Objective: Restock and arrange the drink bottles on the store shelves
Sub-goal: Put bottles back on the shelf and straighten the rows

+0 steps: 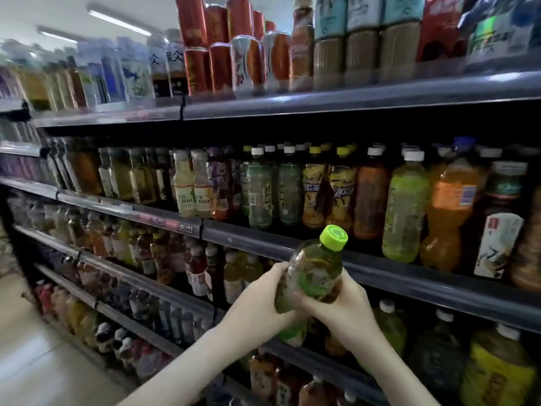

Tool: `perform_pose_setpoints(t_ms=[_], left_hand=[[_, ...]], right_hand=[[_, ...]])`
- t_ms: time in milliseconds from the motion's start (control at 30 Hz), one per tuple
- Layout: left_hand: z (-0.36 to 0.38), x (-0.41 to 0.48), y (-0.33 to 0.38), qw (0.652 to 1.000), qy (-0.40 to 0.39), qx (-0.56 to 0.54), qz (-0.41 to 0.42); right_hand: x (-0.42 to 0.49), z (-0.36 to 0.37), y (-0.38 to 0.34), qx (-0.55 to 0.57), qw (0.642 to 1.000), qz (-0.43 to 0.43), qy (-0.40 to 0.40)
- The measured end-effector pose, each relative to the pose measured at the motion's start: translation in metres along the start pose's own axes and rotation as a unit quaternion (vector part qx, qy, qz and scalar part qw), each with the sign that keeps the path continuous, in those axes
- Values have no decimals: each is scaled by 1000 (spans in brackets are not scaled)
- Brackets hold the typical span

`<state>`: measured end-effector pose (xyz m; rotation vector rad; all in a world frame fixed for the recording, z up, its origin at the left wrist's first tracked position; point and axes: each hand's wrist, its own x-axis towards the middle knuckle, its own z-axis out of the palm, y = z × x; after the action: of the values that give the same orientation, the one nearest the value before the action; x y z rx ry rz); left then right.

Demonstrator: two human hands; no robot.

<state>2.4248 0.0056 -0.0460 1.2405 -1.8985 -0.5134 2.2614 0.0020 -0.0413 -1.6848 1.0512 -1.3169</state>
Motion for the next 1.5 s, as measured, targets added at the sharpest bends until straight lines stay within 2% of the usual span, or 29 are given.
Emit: perform_pose_setpoints(t_ms=[100, 267, 367, 467, 567, 667, 833, 933, 1167, 1300, 1367, 1433, 1500], left_hand=[[-5, -6, -11, 998, 57, 14, 9], [-31, -1, -37, 986, 163, -35, -4], [-61, 24, -58, 973, 228, -44, -2], [-92, 58, -86, 959, 277, -57, 6], [-121, 94, -114, 960, 271, -70, 6], [-142, 130, -137, 967, 244, -71, -15], [-151, 180, -160, 976, 199, -85, -37], [-148, 200, -167, 985, 158, -40, -58], [-136, 229, -169, 989, 93, 53, -101], [-133, 229, -172, 991, 89, 65, -81], [-126, 223, -175, 992, 110, 19, -58], [-114, 211, -175, 989, 147, -26, -5], [-98, 197, -170, 979, 196, -5, 63]], right_hand=[[6, 15, -2, -11, 999, -18, -24], [23, 38, -18, -8, 994, -85, -72], [37, 51, -26, 18, 995, -85, -53], [66, 65, -28, -15, 996, -84, -13], [112, 84, -18, -87, 992, -65, 58], [161, 115, -5, -159, 983, -11, 96], [227, 157, 15, -219, 964, 24, 146], [258, 163, 27, -235, 953, 39, 187], [280, 158, 42, -339, 915, 109, 190], [274, 161, 39, -326, 922, 96, 187], [270, 160, 38, -310, 929, 85, 182], [263, 158, 33, -290, 937, 71, 181], [252, 155, 25, -284, 938, 32, 194]])
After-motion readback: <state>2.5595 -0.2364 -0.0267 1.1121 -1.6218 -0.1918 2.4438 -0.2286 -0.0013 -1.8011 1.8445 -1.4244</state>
